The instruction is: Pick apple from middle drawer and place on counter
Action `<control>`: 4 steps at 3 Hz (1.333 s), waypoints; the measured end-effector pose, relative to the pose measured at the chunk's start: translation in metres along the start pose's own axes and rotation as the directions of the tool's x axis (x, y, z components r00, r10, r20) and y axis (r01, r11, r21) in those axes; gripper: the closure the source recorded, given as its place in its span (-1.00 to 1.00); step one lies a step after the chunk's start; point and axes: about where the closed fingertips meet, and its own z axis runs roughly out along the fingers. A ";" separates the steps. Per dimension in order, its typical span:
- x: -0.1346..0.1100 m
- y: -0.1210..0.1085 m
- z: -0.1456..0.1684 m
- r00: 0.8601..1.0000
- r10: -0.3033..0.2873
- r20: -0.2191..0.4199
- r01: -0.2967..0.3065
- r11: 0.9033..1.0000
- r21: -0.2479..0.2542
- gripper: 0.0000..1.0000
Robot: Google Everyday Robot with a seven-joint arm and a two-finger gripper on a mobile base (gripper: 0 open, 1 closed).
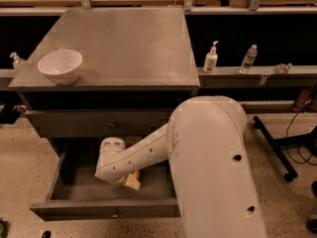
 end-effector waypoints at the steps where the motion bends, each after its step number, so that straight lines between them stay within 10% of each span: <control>1: 0.002 0.001 0.001 1.000 -0.003 -0.010 0.003 1.000 -0.005 -1.00; 4: 0.065 0.039 0.025 0.986 -0.084 -0.147 0.086 0.996 0.009 -1.00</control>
Offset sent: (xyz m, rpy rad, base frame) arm 0.0295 -0.0265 0.0000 -0.1411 -0.1480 0.0048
